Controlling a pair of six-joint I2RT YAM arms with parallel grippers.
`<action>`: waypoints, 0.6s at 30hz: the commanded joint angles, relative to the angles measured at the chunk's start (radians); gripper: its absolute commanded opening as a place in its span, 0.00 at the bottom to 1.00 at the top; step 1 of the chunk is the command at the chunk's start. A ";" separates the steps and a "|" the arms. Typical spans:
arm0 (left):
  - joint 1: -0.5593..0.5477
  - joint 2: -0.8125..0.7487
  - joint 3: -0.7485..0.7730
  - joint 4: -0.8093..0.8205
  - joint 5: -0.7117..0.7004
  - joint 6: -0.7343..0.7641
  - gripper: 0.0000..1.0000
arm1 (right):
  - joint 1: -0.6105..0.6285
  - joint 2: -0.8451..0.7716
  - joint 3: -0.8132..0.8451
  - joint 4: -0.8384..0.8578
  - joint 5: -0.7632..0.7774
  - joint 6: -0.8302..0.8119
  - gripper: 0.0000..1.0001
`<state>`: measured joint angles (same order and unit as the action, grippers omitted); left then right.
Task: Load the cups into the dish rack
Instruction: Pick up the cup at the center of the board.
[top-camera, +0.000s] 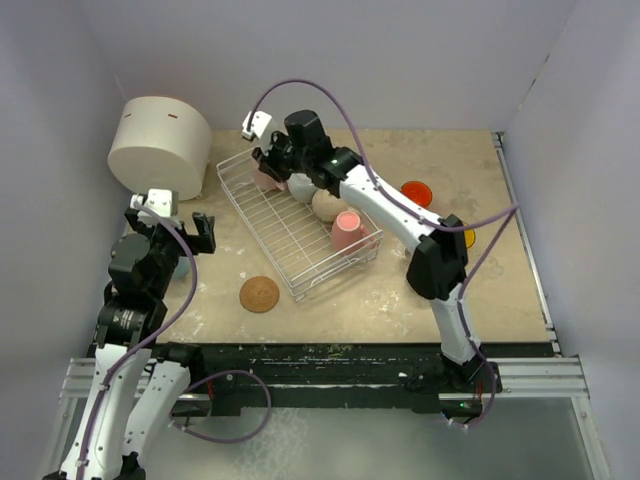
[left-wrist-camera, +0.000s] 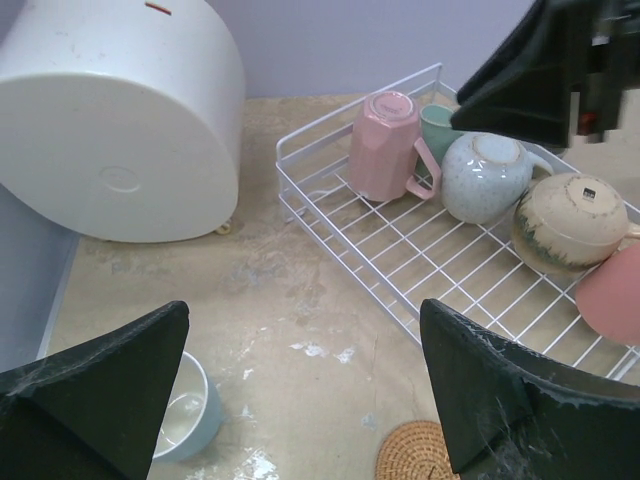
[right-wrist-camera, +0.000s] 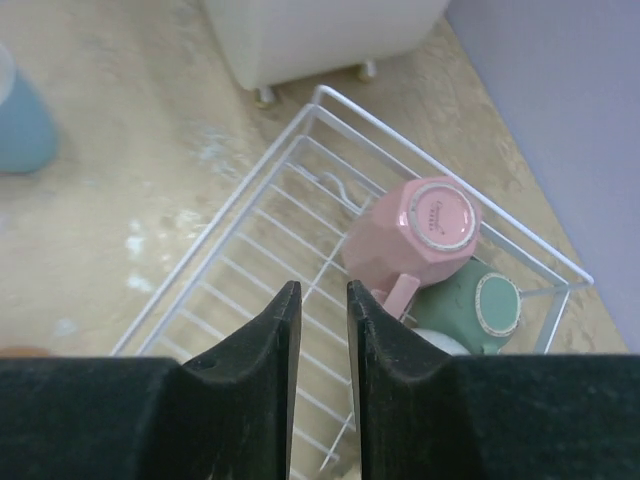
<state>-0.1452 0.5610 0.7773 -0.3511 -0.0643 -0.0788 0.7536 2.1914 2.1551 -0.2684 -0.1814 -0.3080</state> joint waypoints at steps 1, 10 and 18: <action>0.002 -0.018 -0.003 0.069 -0.026 0.031 1.00 | -0.014 -0.177 -0.107 -0.040 -0.212 -0.026 0.30; 0.003 0.026 -0.004 0.063 -0.051 0.018 1.00 | -0.169 -0.538 -0.516 -0.054 -0.586 -0.061 0.38; 0.014 0.144 0.035 0.028 -0.089 -0.049 0.88 | -0.325 -0.795 -0.869 0.063 -0.693 -0.060 0.40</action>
<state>-0.1448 0.6373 0.7742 -0.3313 -0.1394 -0.0811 0.4564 1.4998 1.3800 -0.2935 -0.7589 -0.3580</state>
